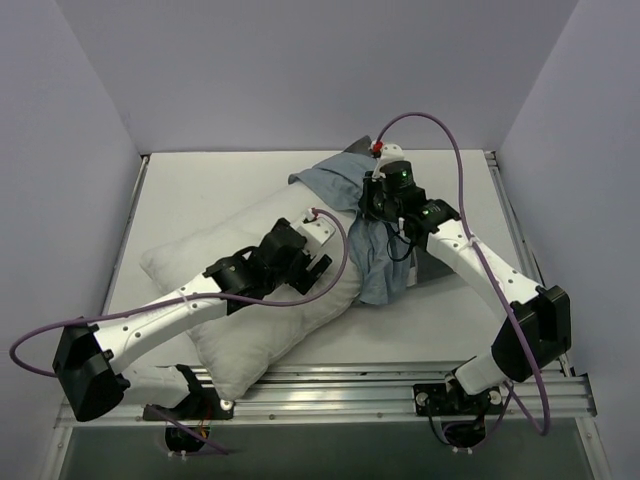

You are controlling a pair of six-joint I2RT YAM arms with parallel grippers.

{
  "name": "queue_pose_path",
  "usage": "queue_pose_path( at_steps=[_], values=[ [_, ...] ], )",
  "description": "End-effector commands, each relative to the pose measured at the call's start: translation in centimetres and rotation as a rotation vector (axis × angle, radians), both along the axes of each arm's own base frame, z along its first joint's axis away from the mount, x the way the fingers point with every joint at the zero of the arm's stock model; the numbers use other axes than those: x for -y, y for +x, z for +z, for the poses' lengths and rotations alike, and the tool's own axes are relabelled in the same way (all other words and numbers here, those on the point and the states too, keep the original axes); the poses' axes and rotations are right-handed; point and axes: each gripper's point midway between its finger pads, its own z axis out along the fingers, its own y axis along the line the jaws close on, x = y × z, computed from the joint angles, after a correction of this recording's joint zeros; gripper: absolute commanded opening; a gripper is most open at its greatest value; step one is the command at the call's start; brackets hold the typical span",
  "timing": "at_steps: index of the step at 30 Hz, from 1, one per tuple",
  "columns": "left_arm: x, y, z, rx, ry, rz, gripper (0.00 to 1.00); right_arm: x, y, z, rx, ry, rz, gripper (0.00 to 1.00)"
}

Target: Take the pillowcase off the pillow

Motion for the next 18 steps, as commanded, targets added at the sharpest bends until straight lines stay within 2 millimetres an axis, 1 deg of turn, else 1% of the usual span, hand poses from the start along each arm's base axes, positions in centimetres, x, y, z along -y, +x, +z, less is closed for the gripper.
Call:
queue_pose_path(
  at_steps=[1,2,3,6,7,9,10,11,12,13,14,15,16,17,18],
  values=[
    [0.8,1.4,-0.9,0.021,-0.030,0.069,0.94,-1.2,0.3,1.0,0.038,0.011,0.021,0.00],
    [0.7,1.2,-2.4,-0.013,-0.028,0.092,0.94,-1.3,0.2,1.2,0.042,0.014,0.023,0.00],
    [0.4,1.3,-3.1,-0.016,-0.021,0.112,0.94,-1.3,0.1,1.3,0.045,0.014,0.024,0.01],
    [0.3,1.1,-4.8,-0.046,-0.022,0.131,0.94,-1.3,0.0,1.4,0.047,0.018,0.026,0.03],
    [0.7,1.0,-4.9,-0.055,-0.041,0.123,0.99,-1.4,0.0,1.5,0.049,0.021,0.029,0.06],
    [0.6,0.9,-5.6,-0.077,-0.059,0.147,0.79,-1.6,-0.2,1.7,0.047,0.027,0.039,0.13],
    [0.3,1.1,-5.9,-0.086,-0.063,0.166,0.59,-1.6,-0.4,2.0,0.046,0.029,0.043,0.24],
    [0.2,1.2,-5.9,-0.092,-0.074,0.181,0.47,-1.5,-0.6,2.2,0.047,0.030,0.044,0.32],
    [0.1,1.3,-5.7,-0.092,-0.081,0.189,0.35,-1.2,-1.0,2.9,0.058,0.035,0.044,0.40],
    [-0.1,1.6,-5.4,-0.089,-0.089,0.200,0.20,-1.0,-1.4,3.0,0.056,0.033,0.044,0.56],
    [-0.1,1.7,-4.7,-0.084,-0.106,0.206,0.03,-0.6,-1.7,3.2,0.057,0.029,0.032,0.64],
    [-0.2,1.7,-4.4,-0.085,-0.109,0.210,0.02,-0.1,-2.5,3.9,0.067,0.033,0.029,0.70],
    [-0.1,1.9,-3.4,-0.074,-0.126,0.212,0.02,0.3,-3.1,3.4,0.055,0.027,0.023,0.80],
    [-0.1,2.0,-2.7,-0.069,-0.140,0.217,0.02,1.0,-3.5,3.2,0.055,0.015,-0.003,0.83],
    [-0.2,1.9,-2.3,-0.069,-0.141,0.221,0.02,1.7,-4.5,3.5,0.056,0.016,-0.019,0.89]
  ],
)
